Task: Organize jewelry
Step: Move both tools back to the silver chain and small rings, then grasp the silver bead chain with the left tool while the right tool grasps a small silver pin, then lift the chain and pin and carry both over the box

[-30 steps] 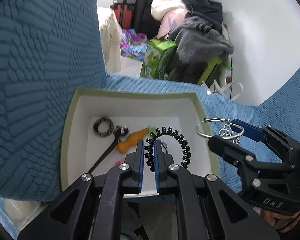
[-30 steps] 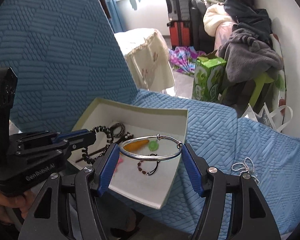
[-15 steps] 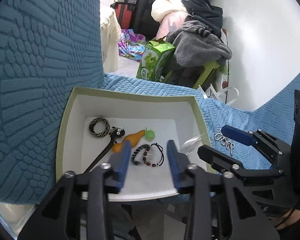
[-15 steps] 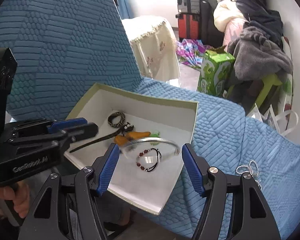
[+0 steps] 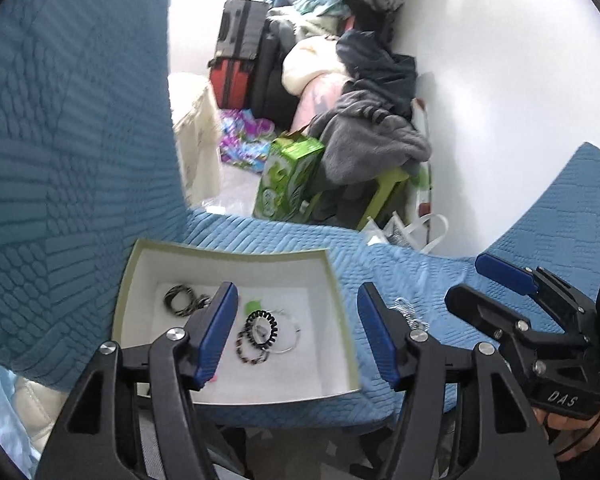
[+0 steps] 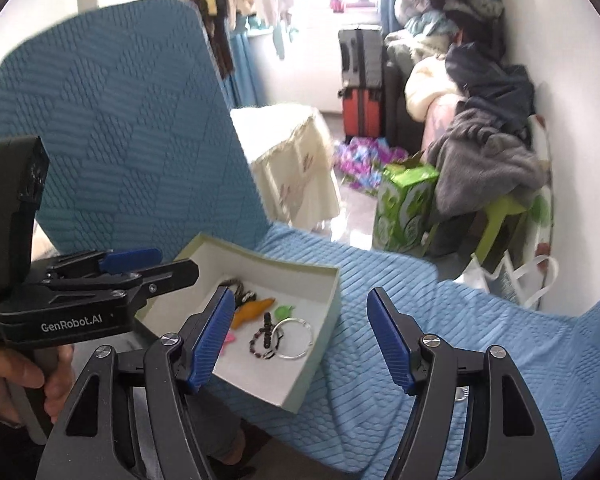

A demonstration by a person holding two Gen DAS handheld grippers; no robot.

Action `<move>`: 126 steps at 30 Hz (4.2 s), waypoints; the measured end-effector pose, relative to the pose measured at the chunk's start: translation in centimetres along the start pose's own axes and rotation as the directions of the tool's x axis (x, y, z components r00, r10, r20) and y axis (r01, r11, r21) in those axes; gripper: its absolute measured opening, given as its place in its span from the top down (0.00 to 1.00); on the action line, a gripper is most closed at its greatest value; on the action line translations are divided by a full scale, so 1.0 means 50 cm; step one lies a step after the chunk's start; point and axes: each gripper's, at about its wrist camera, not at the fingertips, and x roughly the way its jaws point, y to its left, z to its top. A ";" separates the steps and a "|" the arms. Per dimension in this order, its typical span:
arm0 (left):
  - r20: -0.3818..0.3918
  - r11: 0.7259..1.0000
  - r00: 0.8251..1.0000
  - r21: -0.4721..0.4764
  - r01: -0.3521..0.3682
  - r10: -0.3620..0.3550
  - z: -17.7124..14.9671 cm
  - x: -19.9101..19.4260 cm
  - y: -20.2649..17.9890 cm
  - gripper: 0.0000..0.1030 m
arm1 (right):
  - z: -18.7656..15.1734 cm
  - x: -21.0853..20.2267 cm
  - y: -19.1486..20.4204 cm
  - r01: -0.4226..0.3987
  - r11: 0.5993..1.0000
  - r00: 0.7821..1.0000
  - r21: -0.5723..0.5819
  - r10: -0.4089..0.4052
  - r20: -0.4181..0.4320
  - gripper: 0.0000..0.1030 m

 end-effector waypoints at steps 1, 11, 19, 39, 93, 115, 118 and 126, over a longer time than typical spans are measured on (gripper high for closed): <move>0.013 1.000 1.000 0.009 0.010 -0.010 0.001 -0.004 -0.014 0.39 | 0.001 -0.009 -0.007 0.009 1.000 1.000 0.002 -0.009 0.008 0.35; 0.026 0.991 0.993 0.072 0.116 -0.118 -0.012 0.040 -0.133 0.39 | -0.047 -0.050 -0.106 0.086 0.996 0.996 0.031 -0.086 0.027 0.48; -0.075 0.971 0.978 0.128 0.203 -0.194 -0.034 0.118 -0.210 0.39 | -0.158 -0.022 -0.209 0.182 0.973 0.981 0.141 -0.171 -0.088 0.56; -0.305 0.934 0.908 0.124 0.336 -0.286 -0.129 0.379 -0.301 0.70 | -0.302 0.161 -0.366 0.161 0.945 0.945 0.286 -0.064 -0.321 0.79; -0.291 0.884 0.951 0.409 0.227 -0.110 -0.186 0.531 -0.368 0.76 | -0.295 0.167 -0.470 0.152 0.911 0.964 0.382 -0.051 -0.262 0.98; -0.240 0.948 0.957 0.233 0.218 -0.162 -0.127 0.395 -0.320 0.98 | -0.239 0.101 -0.391 0.169 0.927 0.976 0.335 -0.112 -0.185 0.98; -0.198 0.949 0.964 0.226 0.219 -0.176 -0.101 0.343 -0.311 0.98 | -0.225 0.084 -0.368 0.169 0.931 0.978 0.325 -0.118 -0.171 0.98; -0.140 0.964 0.969 0.140 0.225 -0.206 -0.038 0.235 -0.268 0.98 | -0.169 0.032 -0.311 0.163 0.939 0.983 0.304 -0.129 -0.131 0.98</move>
